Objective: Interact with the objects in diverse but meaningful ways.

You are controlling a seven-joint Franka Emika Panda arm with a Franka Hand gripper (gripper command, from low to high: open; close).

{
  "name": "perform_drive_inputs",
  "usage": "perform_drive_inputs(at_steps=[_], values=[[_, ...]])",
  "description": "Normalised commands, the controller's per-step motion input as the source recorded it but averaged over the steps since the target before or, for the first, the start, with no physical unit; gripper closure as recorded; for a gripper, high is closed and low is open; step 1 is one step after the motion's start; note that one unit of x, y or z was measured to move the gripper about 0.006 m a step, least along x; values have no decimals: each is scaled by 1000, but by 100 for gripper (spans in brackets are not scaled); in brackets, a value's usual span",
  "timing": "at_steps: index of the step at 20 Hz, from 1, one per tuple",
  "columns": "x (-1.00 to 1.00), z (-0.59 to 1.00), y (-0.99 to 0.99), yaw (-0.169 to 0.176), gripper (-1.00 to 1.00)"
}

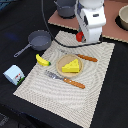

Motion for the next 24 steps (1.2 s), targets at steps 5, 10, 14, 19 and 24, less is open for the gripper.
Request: perform_drive_inputs(at_steps=[5, 10, 14, 19, 24], values=[[-173, -99, 293, 0, -100], [-161, -167, 267, 0, -100], [-112, 91, 154, -6, -100], [-20, 1000, -122, -59, -100], [50, 930, -506, -64, -100]])
